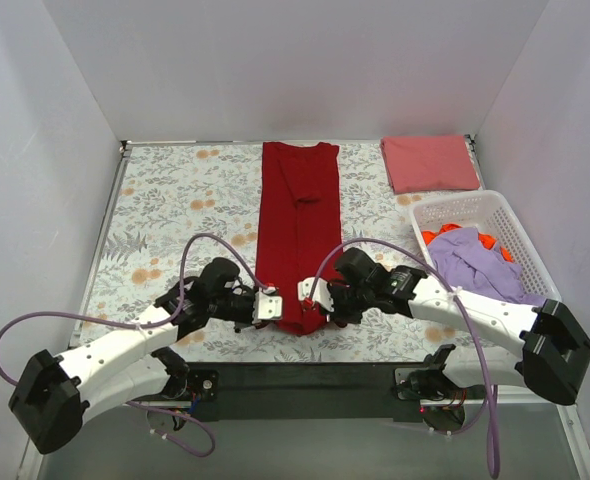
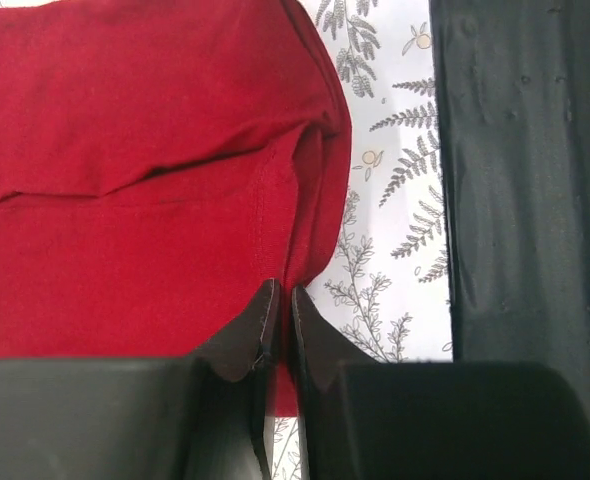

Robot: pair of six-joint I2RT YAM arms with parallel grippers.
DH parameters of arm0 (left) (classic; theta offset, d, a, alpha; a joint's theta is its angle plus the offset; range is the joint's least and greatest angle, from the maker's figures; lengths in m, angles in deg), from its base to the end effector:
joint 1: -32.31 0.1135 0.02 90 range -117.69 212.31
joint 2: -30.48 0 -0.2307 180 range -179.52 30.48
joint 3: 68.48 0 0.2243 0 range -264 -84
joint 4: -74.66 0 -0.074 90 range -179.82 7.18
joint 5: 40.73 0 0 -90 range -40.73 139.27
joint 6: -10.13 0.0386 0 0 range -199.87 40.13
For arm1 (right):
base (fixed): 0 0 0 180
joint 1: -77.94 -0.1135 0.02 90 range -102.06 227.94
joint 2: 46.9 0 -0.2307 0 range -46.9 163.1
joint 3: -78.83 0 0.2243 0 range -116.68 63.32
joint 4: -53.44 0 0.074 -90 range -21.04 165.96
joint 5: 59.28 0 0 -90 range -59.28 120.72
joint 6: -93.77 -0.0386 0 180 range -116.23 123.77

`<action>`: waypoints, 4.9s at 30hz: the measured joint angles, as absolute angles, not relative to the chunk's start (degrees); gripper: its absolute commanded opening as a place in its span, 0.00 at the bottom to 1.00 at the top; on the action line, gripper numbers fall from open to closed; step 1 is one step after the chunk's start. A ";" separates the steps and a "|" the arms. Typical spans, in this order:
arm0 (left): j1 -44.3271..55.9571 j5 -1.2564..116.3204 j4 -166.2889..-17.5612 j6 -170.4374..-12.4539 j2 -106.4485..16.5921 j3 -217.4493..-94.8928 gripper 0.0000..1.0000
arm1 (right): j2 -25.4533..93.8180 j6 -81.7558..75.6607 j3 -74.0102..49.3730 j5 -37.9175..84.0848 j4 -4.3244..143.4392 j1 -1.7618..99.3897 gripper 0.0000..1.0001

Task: Fold and stack the t-shirts
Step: Fold the tshirt

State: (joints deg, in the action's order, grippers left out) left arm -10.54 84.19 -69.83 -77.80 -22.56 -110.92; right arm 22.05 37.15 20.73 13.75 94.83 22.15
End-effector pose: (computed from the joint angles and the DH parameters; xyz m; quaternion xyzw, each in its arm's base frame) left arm 0.1133 -0.1352 0.1804 0.4417 0.7749 -0.3851 0.2372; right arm 0.1174 0.1927 0.1989 -0.6909 0.6330 0.1991 0.2868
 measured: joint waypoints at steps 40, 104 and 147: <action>15.41 91.71 -97.39 -60.34 -82.66 -150.06 0.00 | 68.17 64.21 -22.35 6.41 91.42 52.47 0.01; 13.07 93.32 -81.72 -62.19 -68.63 -132.05 0.38 | 61.41 60.41 -6.92 4.00 98.15 50.43 0.52; 11.21 98.83 -39.52 -57.71 -44.85 -141.58 0.00 | 33.26 54.97 -3.34 -2.36 118.13 45.80 0.01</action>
